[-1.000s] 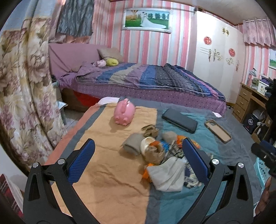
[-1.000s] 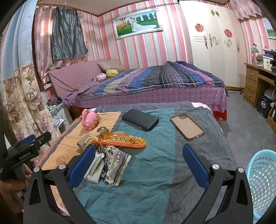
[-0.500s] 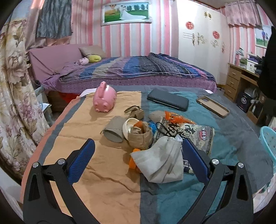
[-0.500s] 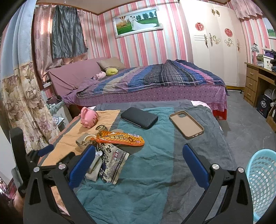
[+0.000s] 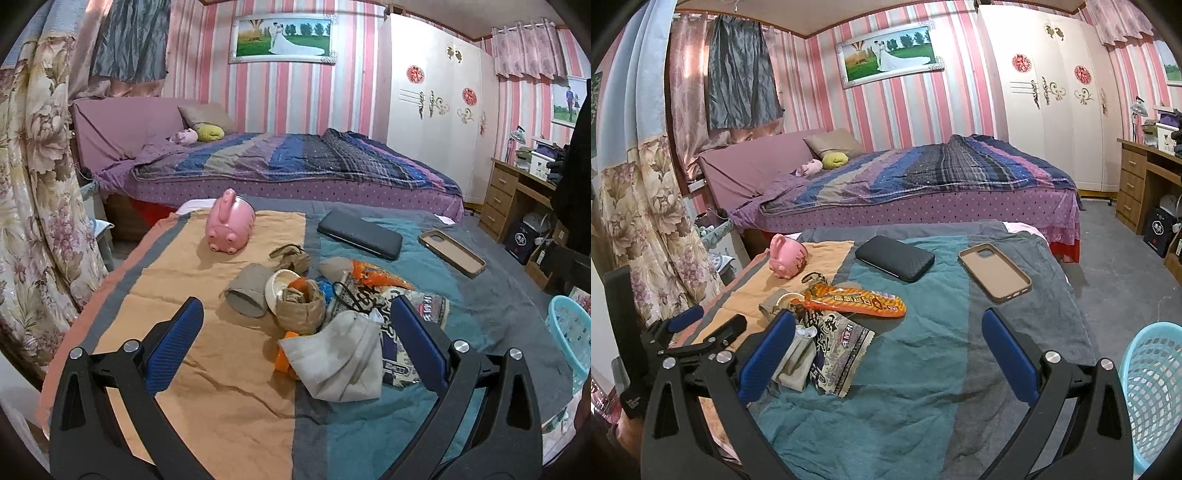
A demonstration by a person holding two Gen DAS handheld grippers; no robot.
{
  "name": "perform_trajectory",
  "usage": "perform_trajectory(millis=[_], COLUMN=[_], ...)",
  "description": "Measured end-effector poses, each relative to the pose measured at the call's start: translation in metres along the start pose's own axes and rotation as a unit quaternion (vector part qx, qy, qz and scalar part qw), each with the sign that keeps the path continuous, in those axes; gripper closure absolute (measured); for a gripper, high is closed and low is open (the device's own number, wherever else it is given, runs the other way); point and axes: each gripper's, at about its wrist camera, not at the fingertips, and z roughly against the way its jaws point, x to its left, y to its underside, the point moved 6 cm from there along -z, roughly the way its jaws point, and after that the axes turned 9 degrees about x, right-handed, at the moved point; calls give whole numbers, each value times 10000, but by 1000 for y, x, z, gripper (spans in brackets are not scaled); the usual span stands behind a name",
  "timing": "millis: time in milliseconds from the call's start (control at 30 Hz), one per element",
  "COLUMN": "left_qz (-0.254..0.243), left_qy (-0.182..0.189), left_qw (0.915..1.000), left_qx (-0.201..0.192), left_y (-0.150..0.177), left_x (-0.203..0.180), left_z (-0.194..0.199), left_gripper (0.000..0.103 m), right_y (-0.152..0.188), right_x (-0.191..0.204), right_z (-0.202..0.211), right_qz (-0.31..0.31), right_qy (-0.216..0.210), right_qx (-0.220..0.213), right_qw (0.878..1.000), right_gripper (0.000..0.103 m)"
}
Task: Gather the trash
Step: 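Reach the right tool toward the printed snack wrapper and grasp it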
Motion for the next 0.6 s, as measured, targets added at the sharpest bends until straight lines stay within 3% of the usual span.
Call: perform_trajectory(millis=[267,433,600], left_qz=[-278,-231,13], left_qy=[-195,-43,-20], left_qw=[9991,9997,9999], left_qx=[-234,-50,116], left_y=[-1,0,0], left_x=[-1,-1,5], left_z=[1,-5,-7], left_gripper=[5,5,5], right_y=[3,3,-2], right_x=[-2,-11,-21], right_z=[2,-7,0], right_qz=[53,-86,-231], right_qy=[189,-140,-29], right_qx=[-167,204,52], right_qw=[9997,9997,9997], right_gripper=[4,4,4])
